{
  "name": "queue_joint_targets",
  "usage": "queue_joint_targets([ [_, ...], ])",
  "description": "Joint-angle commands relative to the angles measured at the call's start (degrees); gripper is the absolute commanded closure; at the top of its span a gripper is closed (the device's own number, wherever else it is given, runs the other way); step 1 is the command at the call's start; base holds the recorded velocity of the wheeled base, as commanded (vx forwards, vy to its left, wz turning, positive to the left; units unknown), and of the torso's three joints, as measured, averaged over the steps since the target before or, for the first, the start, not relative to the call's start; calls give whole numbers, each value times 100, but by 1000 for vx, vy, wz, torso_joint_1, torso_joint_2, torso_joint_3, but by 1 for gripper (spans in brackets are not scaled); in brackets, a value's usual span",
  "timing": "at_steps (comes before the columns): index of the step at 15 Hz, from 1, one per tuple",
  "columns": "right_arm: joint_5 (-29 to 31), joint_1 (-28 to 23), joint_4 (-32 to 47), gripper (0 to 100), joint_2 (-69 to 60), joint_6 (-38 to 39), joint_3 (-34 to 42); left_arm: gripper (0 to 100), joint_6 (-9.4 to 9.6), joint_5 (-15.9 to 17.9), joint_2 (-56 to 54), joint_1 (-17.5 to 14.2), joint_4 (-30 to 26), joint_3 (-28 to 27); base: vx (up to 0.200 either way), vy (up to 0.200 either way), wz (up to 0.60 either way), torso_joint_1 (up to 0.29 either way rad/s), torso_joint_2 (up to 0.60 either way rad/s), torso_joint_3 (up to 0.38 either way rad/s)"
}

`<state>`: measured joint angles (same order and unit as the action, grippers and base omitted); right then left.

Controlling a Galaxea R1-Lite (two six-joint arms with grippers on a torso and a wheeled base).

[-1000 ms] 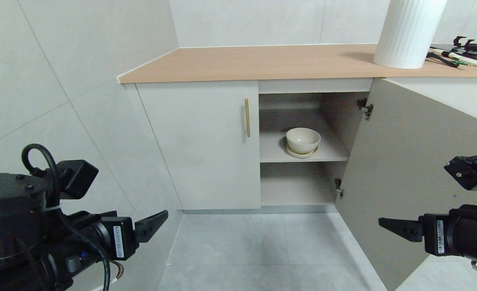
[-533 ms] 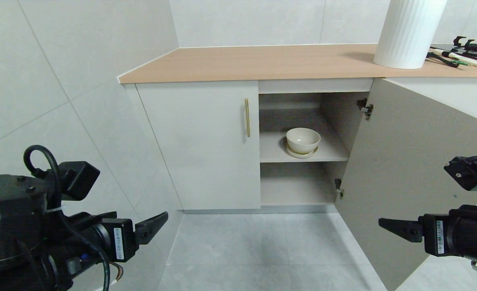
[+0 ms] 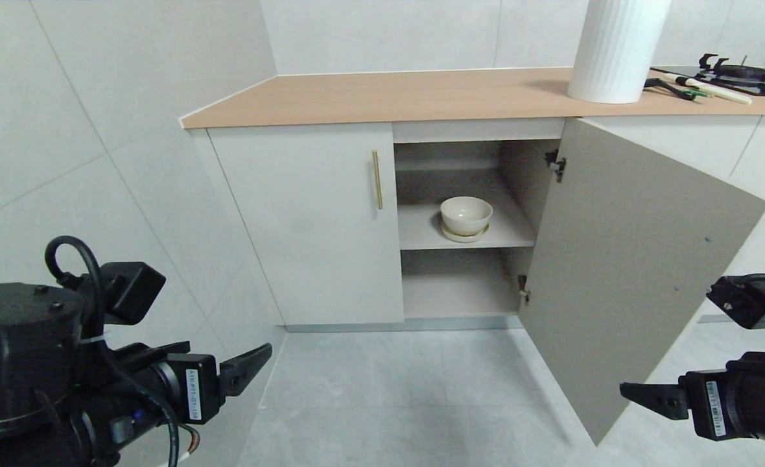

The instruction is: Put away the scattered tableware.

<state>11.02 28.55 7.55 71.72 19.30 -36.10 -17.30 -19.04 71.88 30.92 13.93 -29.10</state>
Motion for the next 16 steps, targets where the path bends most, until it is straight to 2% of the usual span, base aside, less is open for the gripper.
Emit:
queue_joint_targets([
  [1, 5, -43, 54, 0, 18, 4, -82, 0, -2, -3, 19, -7, 4, 1, -200, -200, 0, 7, 2, 2],
  [3, 49, -306, -87, 0, 97, 13, -117, 0, -2, -3, 37, -7, 4, 1, -100, -200, 0, -5, 2, 0],
  [4, 41, -649, -605, 0, 106, 13, -82, 0, -2, -3, 37, -7, 13, 1, 0, 0, 0, 0, 0, 0],
  [6, 14, -904, -842, 0, 97, -84, -64, 0, -2, 6, 46, -7, 13, 10, 0, 0, 0, 0, 0, 0],
  [9, 14, -921, -842, 0, 106, -198, -38, 0, -10, -91, 151, -15, 39, -8, 0, 0, 0, 0, 0, 0],
  [10, 14, -921, -842, 0, 114, -190, -38, 0, -2, -214, 151, -7, 39, -8, 0, 0, 0, 0, 0, 0],
  [15, 14, -921, -842, 0, 106, -190, -38, 0, 16, -249, 151, -7, 13, 10, 0, 0, 0, 0, 0, 0],
  [16, 14, -921, -842, 0, 97, -198, -38, 0, 16, -249, 151, -7, 13, 10, 200, 0, 0, 2, -2, 2],
])
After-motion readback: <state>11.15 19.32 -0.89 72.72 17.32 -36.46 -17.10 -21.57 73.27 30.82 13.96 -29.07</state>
